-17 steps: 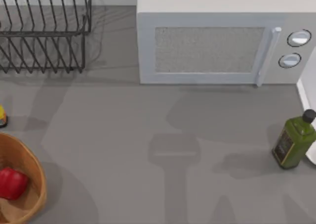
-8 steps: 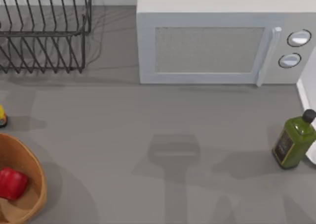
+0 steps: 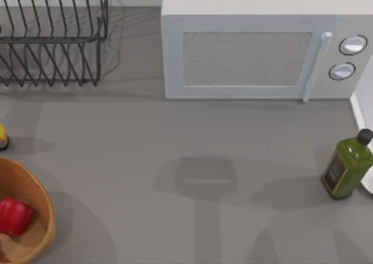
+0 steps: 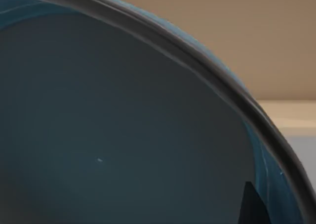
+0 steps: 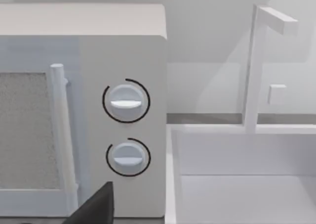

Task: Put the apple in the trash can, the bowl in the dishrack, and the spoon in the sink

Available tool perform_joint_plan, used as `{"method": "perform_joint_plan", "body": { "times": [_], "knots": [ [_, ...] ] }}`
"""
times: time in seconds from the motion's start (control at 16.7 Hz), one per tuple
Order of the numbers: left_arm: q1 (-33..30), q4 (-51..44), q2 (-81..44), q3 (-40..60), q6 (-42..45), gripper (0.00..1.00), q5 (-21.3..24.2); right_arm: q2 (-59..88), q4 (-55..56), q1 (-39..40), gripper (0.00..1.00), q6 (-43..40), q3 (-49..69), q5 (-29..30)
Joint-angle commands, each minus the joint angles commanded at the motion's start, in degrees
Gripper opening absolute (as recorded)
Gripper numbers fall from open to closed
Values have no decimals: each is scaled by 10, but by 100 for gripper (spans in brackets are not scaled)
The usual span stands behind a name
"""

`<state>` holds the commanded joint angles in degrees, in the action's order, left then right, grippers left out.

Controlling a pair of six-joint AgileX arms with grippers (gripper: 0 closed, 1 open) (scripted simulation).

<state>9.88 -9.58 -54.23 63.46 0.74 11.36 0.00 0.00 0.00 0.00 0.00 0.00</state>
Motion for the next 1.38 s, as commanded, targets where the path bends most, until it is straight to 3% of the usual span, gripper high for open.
{"method": "perform_joint_plan", "body": {
  "times": [0.9, 1.14, 1.38],
  "knots": [
    [-52, 498, -406, -89, 1, 0, -46, 0, 0, 0, 100, 0, 0, 0],
    [-60, 568, -461, -105, 2, 0, -53, 0, 0, 0, 100, 0, 0, 0],
    [-61, 572, -463, -105, 2, 0, -53, 0, 0, 0, 100, 0, 0, 0]
  ]
}}
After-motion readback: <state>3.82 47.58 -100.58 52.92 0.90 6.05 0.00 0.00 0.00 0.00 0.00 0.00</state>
